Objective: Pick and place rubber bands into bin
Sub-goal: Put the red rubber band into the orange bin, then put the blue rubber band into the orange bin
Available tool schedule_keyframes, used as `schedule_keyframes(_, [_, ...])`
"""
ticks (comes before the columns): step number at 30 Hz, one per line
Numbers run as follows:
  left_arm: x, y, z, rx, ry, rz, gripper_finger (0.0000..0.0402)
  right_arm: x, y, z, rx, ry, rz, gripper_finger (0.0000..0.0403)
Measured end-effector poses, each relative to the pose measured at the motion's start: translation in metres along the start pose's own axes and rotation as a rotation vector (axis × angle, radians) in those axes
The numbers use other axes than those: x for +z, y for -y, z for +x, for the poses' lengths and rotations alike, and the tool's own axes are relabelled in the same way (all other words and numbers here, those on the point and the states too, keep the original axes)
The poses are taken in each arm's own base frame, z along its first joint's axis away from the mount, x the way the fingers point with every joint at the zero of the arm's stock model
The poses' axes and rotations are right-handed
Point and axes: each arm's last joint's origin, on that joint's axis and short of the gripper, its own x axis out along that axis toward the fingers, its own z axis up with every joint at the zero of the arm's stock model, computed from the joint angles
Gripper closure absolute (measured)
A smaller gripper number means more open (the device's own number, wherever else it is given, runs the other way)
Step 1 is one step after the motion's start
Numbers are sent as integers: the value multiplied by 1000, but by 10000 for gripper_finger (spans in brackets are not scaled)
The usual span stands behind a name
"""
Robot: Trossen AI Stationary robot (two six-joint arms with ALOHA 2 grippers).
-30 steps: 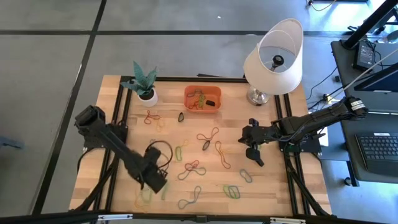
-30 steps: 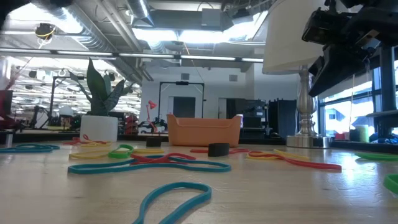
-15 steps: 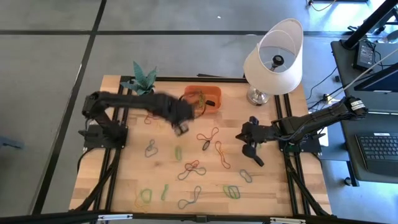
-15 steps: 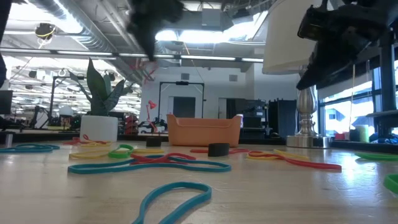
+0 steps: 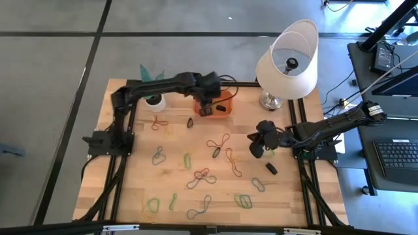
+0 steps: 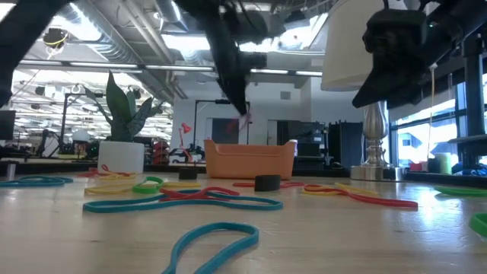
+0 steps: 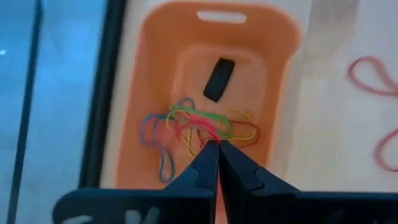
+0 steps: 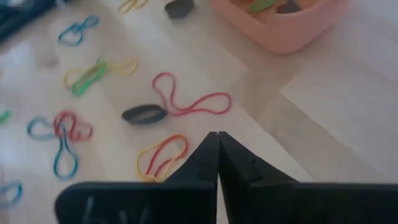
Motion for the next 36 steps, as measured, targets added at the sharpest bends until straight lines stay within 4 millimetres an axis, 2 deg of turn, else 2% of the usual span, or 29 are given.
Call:
schedule_keyframes(6, [-10, -10, 62, -39, -142, 74, 400, 3, 3, 2, -24, 16, 164, 394])
schedule_keyframes(9, [-16, -14, 81, -49, -184, 99, 400, 5, 5, 4, -36, 21, 202, 394])
schedule_keyframes(12, [-18, -16, 88, -52, -196, 100, 397, 6, 6, 6, -45, 25, 211, 394])
schedule_keyframes(15, [-16, -17, 89, -46, -180, 61, 380, 6, 7, 9, -59, 22, 213, 394])
schedule_keyframes(21, [-15, -17, 89, -38, -177, 55, 315, 2, 7, 17, -86, 0, 195, 394])
schedule_keyframes(27, [-12, -16, 82, 64, -221, 24, 264, -2, 6, 24, -110, -21, 175, 394])
schedule_keyframes(32, [2, -14, 58, 48, -226, -90, 260, -2, 6, 25, -113, -25, 155, 394])
schedule_keyframes(36, [6, -7, 37, -38, -193, -207, 286, -3, 5, 25, -77, -70, 63, 394])
